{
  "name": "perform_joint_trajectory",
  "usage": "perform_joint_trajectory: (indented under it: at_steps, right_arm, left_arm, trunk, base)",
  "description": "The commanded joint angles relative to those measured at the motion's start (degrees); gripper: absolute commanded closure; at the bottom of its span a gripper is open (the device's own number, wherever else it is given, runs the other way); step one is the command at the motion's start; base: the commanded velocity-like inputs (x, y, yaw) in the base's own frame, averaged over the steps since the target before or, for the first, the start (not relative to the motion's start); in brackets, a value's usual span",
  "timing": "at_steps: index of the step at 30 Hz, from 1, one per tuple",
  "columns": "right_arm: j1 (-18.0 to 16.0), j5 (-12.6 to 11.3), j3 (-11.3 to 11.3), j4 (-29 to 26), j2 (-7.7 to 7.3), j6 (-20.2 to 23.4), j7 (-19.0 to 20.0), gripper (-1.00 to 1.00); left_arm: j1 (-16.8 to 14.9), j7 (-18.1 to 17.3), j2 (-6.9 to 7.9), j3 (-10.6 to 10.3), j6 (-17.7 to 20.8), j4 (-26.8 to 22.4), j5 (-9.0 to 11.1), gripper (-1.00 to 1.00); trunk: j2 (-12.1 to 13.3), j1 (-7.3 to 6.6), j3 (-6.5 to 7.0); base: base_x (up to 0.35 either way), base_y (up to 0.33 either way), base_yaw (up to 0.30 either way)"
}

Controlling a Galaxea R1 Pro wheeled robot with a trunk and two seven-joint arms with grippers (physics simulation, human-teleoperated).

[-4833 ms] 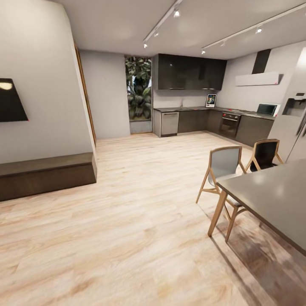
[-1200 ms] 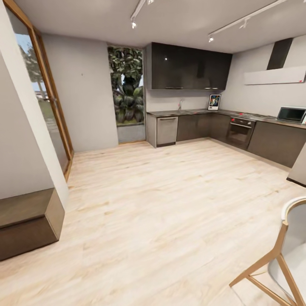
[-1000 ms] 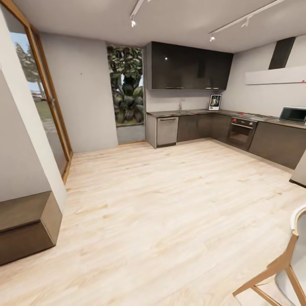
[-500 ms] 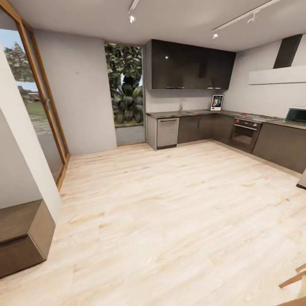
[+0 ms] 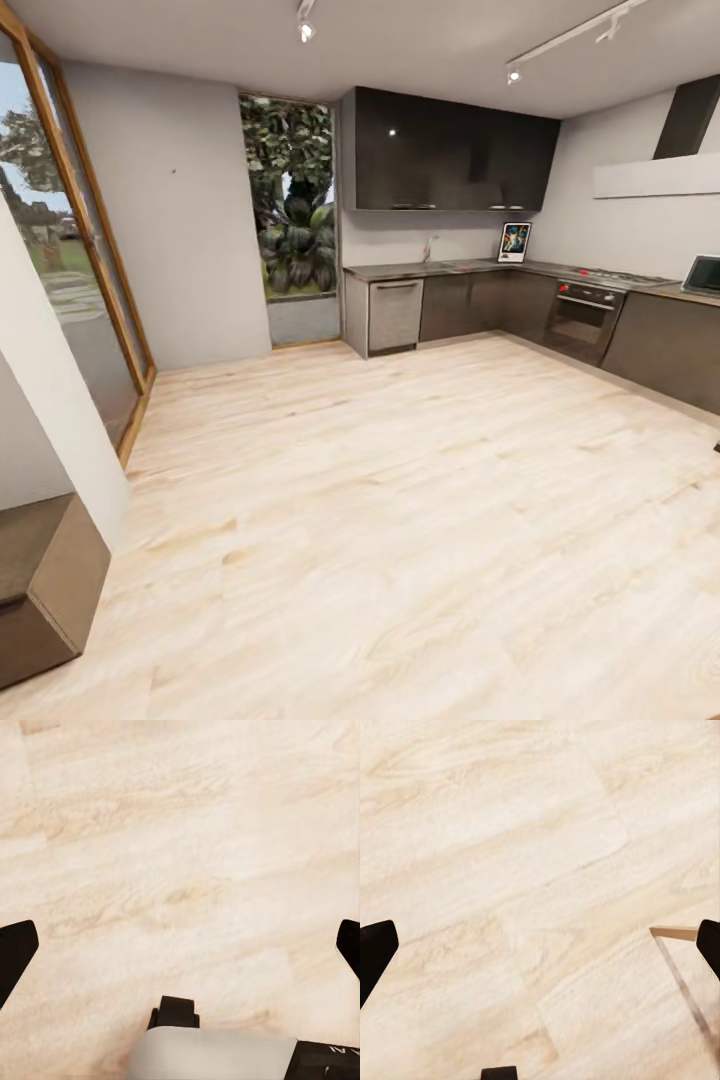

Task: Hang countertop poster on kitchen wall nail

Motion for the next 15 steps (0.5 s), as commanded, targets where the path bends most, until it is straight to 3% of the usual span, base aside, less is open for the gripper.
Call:
perform_joint_trajectory:
  at_steps: [1, 15]
  right_arm:
    - [-0.03, 0.23, 0.0, 0.05, 0.0, -0.14, -0.2, -1.0]
    - [-0.03, 0.23, -0.03, 0.05, 0.0, -0.06, -0.18, -1.0]
  left_arm:
    - [0.01, 0.01, -0.05, 0.16, -0.09, -0.07, -0.02, -1.0]
    - [0.01, 0.01, -0.05, 0.16, -0.09, -0.07, -0.03, -1.0]
  trunk:
    - [-0.02, 0.04, -0.04]
    - [-0.02, 0.04, -0.04]
  base:
    - [0.34, 0.0, -0.075]
    - [0.339, 0.0, -0.261]
